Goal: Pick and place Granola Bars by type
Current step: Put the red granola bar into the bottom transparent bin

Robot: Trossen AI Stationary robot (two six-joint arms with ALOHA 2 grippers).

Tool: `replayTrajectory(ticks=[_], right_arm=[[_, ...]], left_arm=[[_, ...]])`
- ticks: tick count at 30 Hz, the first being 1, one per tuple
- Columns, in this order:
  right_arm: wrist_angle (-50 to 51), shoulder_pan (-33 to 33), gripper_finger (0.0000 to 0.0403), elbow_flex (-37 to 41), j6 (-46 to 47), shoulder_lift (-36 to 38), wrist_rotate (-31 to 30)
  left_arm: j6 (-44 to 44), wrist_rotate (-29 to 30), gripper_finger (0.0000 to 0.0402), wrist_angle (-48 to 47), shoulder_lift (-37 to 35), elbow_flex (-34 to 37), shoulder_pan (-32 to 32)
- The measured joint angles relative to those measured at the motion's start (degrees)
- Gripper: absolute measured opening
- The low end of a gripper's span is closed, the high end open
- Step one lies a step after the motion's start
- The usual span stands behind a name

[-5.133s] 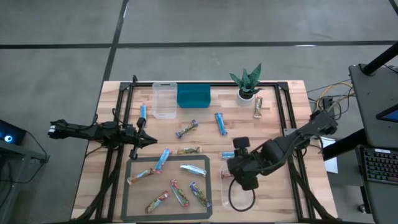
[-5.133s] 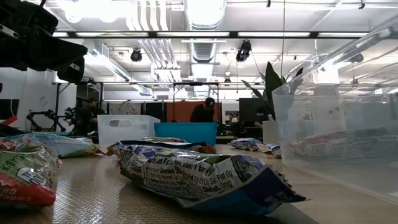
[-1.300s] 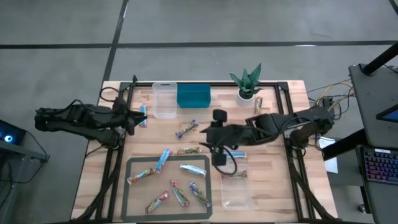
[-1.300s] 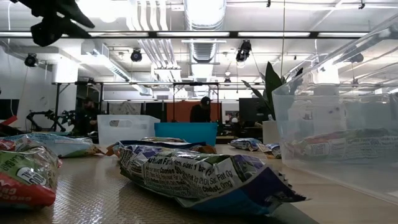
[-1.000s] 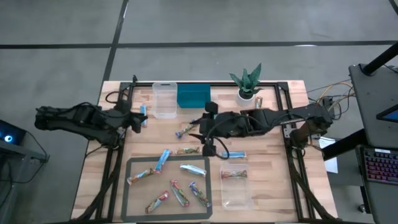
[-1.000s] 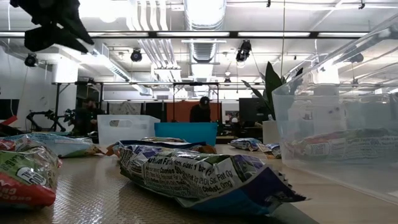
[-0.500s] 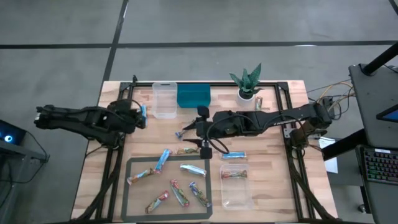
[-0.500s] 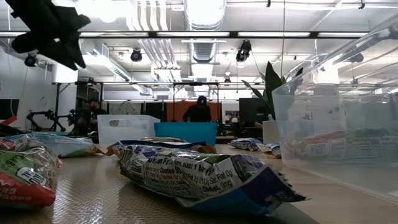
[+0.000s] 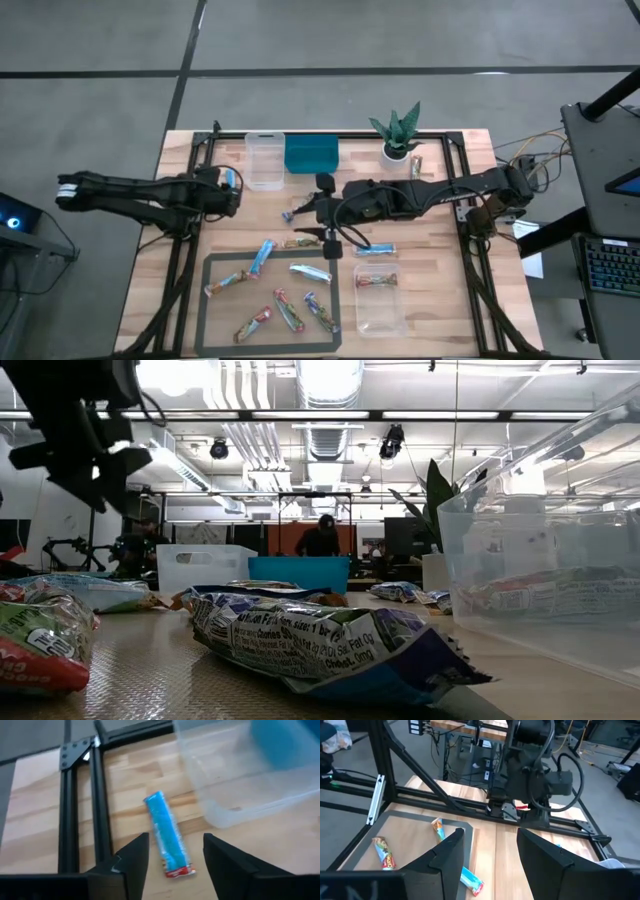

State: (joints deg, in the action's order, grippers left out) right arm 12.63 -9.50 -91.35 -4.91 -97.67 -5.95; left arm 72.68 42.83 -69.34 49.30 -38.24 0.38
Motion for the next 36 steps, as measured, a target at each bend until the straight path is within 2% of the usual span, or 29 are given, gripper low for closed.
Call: replayTrajectory(ticks=[5, 9, 13, 21, 28, 36], right_arm=[[-0.2, 0.0, 0.0171, 0.0, 2.1, 0.0, -0.2], [-0.2, 0.0, 0.0171, 0.0, 3.0, 0.0, -0.4], [-0.1, 0.0, 0.0171, 0.0, 3.7, -0.4, -0.5], [0.0, 0.0, 0.0171, 0.0, 4.5, -0.7, -0.5], [0.1, 0.0, 0.0171, 0.0, 4.4, -0.7, -0.5], [0.5, 0.0, 0.0171, 0.0, 4.3, -0.7, -0.5]], left_arm=[[0.3, -3.5, 0.0198, 3.1, -0.4, 4.4, 3.3], [-0.7, -5.8, 0.0206, 9.3, -0.4, 7.9, 4.8], [-1.1, -6.0, 0.021, 14.1, -0.4, 10.1, 5.0], [-4.4, -4.8, 0.0217, 17.4, 0.1, 12.9, 8.4], [-10.0, -6.3, 0.0216, 25.3, 1.7, 16.1, 13.5], [-12.7, -8.9, 0.0216, 32.0, 1.9, 20.2, 15.7]])
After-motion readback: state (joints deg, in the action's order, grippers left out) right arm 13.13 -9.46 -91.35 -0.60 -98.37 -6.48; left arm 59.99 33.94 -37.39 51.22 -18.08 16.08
